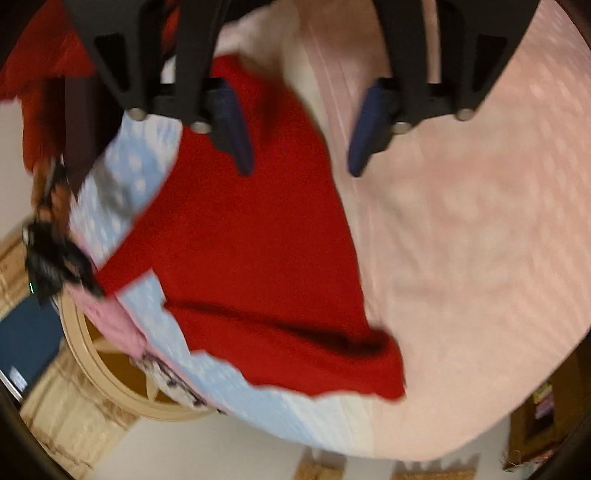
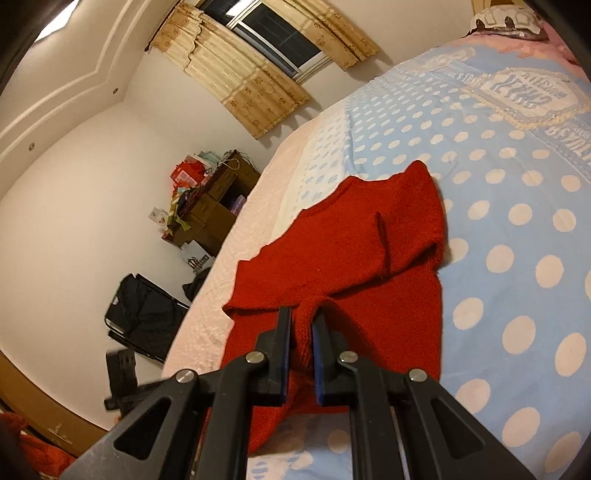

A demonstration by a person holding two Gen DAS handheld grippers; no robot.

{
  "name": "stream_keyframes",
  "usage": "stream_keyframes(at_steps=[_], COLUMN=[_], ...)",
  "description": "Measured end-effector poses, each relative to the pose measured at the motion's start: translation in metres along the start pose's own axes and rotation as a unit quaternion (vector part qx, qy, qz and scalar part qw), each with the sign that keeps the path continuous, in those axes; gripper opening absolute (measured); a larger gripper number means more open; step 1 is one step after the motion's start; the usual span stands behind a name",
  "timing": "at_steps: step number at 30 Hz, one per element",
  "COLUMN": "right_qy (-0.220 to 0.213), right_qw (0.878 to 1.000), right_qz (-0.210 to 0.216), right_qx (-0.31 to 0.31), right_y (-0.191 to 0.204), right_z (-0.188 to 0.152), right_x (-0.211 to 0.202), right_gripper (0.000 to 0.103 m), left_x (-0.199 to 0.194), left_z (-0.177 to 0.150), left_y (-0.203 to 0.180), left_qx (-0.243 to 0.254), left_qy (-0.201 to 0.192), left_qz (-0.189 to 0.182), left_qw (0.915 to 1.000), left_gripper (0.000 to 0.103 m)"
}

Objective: Fold small clothes

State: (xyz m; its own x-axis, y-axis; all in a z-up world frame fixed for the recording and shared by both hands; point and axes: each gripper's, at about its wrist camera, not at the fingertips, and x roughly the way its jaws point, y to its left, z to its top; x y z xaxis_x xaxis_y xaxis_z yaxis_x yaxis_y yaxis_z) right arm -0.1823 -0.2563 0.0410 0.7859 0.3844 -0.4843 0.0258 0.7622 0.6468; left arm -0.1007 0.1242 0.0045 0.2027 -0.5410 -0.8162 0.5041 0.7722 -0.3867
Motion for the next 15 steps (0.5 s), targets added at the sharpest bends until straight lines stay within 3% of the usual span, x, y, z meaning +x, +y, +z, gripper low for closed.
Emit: stream_keyframes(at_steps=[4, 7, 11, 13, 14, 15], right_qy=[0.001, -0.003, -0.005, -0.003, -0.002, -0.002], right_qw=[1.0, 1.0, 1.0, 1.0, 1.0, 1.0], right_qz=[0.005, 0.009, 0.008, 0.006, 0.004, 0.004], right_qx=[0.006, 0.009, 0.011, 0.013, 0.014, 0.015], right_y=[-0.002, -0.002, -0.001, -0.002, -0.003, -0.004], right_z=[-0.005, -0.008, -0.015, -0.017, -0.019, -0.021], right_x=[0.002, 0.002, -0.002, -0.002, -0.003, -0.003], right_gripper=[0.01, 0.01, 0.01, 0.01, 0.01, 0.01], left_x=[0.01, 0.028, 0.029, 0.028, 0.032, 0.033], left_z=[-0.023, -0.031, -0.032, -0.032, -0.031, -0.031], left_y=[-0.014, -0.022, -0.03, -0.023, -0.02, -0.017], left_qx=[-0.001, -0.022, -0.019, -0.051, -0.066, -0.074], left_qy=[0.033, 0.067, 0.046, 0.037, 0.046, 0.048], left_qz=[-0.008, -0.042, -0.034, -0.057, -0.073, -0.079], left_qw=[0.9994, 0.9966, 0.9982, 0.9964, 0.9941, 0.9929], left_gripper=[0.066, 0.066, 0.064, 0.032, 0.007, 0.007])
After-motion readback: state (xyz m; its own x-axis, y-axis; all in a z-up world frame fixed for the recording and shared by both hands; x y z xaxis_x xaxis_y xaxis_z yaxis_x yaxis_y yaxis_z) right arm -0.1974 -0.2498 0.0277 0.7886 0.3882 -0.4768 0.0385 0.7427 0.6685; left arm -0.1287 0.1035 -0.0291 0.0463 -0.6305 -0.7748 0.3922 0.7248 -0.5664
